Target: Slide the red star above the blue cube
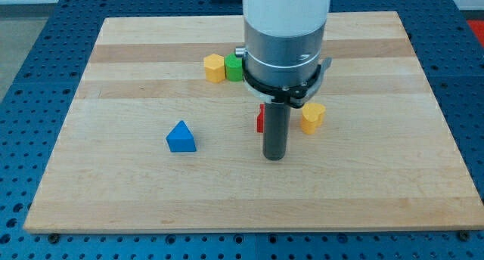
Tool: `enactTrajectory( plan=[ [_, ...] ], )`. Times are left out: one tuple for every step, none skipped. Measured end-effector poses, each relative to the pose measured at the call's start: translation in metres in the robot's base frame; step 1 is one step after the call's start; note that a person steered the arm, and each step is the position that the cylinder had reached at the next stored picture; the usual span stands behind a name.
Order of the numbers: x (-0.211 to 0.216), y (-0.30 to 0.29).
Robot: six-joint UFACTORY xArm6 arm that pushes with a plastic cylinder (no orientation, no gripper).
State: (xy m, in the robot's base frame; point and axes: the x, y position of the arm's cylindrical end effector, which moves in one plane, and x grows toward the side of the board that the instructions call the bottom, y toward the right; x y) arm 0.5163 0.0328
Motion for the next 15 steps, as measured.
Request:
enactTrajectory(
  plan=[
    [-0.009,0.000],
    [-0.027,0.000],
    [-0.047,0.000],
    [-0.063,0.000],
    [-0.072,-0.003],
    [-0.072,-0.018],
    [-0.072,-0.036],
    [-0.072,-0.035],
    [-0.072,-0.035],
    [-0.065,-0.035],
    [-0.054,-0.029],
    [-0.057,-0.012],
    [-0.064,-0.006],
    [-0.069,-0.006],
    [-0.078,-0.006]
  ],
)
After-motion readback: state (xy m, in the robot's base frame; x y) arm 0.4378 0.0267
